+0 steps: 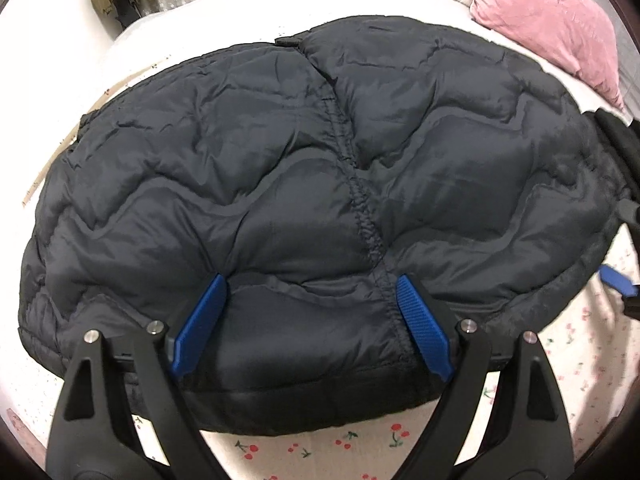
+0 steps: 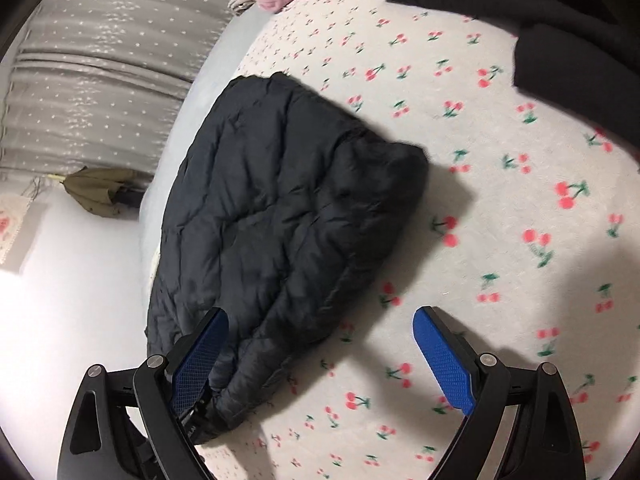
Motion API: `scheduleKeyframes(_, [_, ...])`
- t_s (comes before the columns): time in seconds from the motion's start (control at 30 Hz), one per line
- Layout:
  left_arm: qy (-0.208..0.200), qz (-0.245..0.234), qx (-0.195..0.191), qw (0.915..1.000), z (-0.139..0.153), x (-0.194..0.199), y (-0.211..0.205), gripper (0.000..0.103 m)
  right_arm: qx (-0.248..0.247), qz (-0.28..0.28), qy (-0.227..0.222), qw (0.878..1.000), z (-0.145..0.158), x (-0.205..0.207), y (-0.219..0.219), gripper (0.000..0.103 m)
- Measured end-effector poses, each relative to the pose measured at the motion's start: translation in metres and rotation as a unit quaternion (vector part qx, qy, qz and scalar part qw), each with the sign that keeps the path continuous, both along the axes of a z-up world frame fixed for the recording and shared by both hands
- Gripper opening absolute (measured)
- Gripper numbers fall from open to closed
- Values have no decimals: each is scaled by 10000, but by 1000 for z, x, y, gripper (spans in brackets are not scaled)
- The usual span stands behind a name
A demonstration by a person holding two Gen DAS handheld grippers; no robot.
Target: Fold large clothes
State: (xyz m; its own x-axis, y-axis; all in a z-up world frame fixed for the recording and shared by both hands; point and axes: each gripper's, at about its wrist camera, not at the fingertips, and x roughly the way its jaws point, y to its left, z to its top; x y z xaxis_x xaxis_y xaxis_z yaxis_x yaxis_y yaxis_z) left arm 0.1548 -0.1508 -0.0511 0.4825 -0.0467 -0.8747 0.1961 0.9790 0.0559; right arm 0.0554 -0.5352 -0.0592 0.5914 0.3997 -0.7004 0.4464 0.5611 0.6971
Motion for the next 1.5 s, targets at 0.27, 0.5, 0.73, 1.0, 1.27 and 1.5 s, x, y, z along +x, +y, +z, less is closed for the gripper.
scheduleKeyframes(0.27, [6,157,-171,9997,6,1,21,88,291,23,-314,9991,-5,16,22,95])
scheduleKeyframes(0.5, [-83,255,-314,9991,12,1,31,88,136,-93,-652,9977,2,30,40,95])
scheduleKeyframes(0.73, [35,188,-167,9997,-2,4,23,88,-298,-136,-730,9968,10,40,60,74])
scheduleKeyframes(1.0, [110,118,-241,9996,-1,4,20,88,-346,-219,-1015,9940,22,38,56,63])
scheduleKeyframes(1.27, [119,-115,-111,9998,-2,-5,11,88,-509,-115,-1384,9890,38,31,56,52])
scheduleKeyframes(1.5, [106,-171,41,9998,-9,-4,2,89,-460,-142,-1067,9931,24,42,56,54])
